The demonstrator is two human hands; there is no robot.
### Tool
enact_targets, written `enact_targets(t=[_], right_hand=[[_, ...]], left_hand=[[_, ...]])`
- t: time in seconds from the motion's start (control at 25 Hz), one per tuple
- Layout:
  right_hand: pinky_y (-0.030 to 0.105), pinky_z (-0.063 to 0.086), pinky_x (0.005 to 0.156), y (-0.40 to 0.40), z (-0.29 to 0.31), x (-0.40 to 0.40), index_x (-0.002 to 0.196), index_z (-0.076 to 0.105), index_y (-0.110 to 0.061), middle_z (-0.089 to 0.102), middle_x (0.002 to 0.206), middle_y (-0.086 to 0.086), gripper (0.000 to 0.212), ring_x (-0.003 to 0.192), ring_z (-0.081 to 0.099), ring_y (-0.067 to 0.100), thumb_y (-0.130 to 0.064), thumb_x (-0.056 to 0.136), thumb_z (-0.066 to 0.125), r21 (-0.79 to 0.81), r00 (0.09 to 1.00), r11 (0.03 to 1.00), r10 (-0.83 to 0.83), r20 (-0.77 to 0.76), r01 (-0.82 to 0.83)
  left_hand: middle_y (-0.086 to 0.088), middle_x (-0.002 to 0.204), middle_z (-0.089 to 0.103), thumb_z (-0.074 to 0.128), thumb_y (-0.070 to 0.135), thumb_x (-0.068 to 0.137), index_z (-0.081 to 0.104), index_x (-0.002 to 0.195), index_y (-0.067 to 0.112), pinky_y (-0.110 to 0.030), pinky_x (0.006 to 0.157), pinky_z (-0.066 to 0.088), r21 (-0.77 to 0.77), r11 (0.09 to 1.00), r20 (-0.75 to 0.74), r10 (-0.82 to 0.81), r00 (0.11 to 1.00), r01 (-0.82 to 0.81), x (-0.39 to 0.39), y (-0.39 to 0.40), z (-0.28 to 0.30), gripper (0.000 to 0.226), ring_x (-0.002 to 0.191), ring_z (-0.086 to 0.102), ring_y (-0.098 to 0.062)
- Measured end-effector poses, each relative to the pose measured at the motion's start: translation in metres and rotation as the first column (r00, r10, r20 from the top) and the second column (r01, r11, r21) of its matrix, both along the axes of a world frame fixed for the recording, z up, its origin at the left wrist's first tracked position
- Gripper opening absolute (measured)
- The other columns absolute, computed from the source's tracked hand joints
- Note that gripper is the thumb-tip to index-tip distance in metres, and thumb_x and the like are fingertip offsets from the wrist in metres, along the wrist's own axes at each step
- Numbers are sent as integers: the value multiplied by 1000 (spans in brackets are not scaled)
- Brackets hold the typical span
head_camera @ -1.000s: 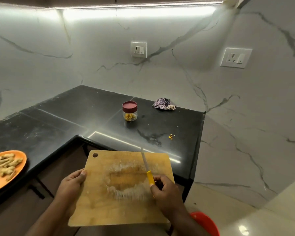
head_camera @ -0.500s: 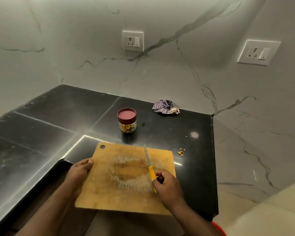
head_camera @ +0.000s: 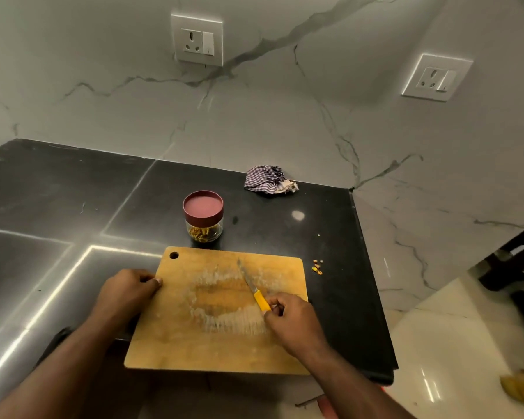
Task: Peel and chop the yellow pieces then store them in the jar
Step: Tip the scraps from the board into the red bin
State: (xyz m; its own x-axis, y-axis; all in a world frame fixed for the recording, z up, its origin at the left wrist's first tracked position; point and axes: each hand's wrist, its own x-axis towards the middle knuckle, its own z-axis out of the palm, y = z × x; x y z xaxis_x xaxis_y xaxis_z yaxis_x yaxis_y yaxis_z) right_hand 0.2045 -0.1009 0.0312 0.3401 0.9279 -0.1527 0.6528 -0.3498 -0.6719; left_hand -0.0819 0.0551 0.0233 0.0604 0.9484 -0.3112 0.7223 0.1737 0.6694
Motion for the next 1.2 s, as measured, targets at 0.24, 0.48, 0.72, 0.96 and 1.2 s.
enact_targets(t=[0.24, 0.48, 0.72, 0.96, 1.2], right_hand=[[28, 55, 71, 4, 2, 16, 102, 72, -26, 64, 88, -14, 16, 79, 60, 8, -35, 89, 65, -38, 998, 998, 48, 27, -47], [31, 53, 69, 17, -1, 39, 105, 71, -25, 64, 88, -10, 27, 79, 59, 10, -44, 87, 63, -71, 970, 968, 242, -1, -241], [17, 46, 81, 43, 3, 102, 117, 71, -20, 70, 112, -2, 29, 97, 62, 9, -27, 91, 61, 40, 892, 895, 446, -72, -444], [29, 37, 105, 147, -7, 238, 135, 57, -16, 55, 138, 3, 41, 126, 50, 18, -26, 95, 55, 73, 922, 934, 330, 203, -351], [19, 12, 114, 95, -30, 217, 141, 48, -14, 40, 153, 2, 44, 143, 29, 15, -32, 101, 44, 30, 701, 715, 674, 234, -698]], left_hand=[[-3, 86, 73, 67, 30, 93, 75, 105, 17, -46, 79, 58, 67, 997, 31, 34, 999, -36, 16, 11, 9, 20, 81, 69, -24], [9, 109, 65, 64, 26, 94, 67, 115, 29, -37, 78, 51, 391, 919, 59, -65, 996, 36, 106, -64, 17, 21, 98, 60, -14], [11, 117, 62, 55, 41, 88, 67, 114, 31, -41, 92, 46, 488, 872, 20, -60, 998, 42, 213, -107, -20, 31, 112, 55, -15], [15, 126, 56, 63, 25, 95, 63, 119, 35, -36, 102, 42, 413, 869, 233, 189, 954, -273, 269, -134, -15, 26, 123, 48, -8], [3, 143, 45, 66, 28, 92, 57, 133, 26, -38, 108, 34, 392, 874, 52, 292, 955, -288, 277, -151, -32, 41, 133, 38, -14]])
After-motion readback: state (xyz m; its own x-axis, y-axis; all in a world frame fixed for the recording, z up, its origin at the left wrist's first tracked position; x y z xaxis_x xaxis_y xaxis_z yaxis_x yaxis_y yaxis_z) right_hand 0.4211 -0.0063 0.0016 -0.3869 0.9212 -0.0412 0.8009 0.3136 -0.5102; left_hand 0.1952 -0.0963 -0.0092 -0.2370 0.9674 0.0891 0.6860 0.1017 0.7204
